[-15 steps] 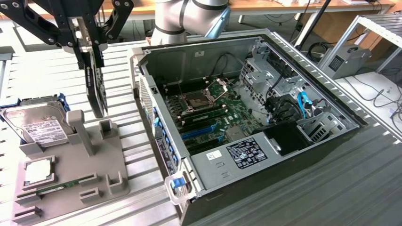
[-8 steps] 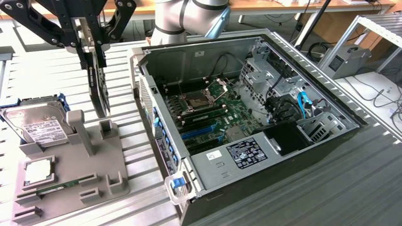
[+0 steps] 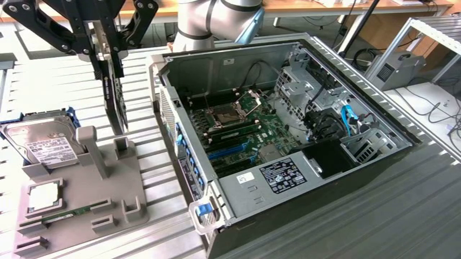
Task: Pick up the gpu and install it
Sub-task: 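Pick up the gpu and move the gpu toward the slot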
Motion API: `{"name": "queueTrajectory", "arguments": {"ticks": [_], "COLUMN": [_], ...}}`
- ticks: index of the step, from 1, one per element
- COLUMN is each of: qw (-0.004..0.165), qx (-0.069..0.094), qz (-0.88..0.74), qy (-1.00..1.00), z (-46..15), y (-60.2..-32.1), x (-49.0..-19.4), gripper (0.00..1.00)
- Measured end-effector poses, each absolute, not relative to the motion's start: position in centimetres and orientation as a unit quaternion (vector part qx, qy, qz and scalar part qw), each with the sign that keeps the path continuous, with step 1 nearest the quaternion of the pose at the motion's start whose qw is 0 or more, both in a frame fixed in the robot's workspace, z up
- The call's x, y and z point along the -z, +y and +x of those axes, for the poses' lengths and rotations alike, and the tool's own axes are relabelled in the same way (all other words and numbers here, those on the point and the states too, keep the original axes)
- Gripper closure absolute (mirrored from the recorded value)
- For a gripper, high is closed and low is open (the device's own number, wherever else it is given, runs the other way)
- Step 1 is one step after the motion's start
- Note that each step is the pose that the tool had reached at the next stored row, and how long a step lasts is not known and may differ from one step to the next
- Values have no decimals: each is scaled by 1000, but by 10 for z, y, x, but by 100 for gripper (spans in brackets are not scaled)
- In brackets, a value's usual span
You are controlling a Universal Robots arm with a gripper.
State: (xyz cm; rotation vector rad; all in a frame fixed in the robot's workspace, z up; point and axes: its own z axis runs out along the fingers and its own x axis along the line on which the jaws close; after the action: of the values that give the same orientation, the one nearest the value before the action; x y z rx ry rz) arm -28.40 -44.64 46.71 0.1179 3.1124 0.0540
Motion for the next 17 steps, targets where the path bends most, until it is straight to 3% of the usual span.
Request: {"name": "queueTrajectory", "arguments": {"ticks": [17], "qw": [13], "qx": [-17], "qz": [38], "qy": [999], "z": [-281], "y": [-446], "x": [-465], "gripper": [73]}}
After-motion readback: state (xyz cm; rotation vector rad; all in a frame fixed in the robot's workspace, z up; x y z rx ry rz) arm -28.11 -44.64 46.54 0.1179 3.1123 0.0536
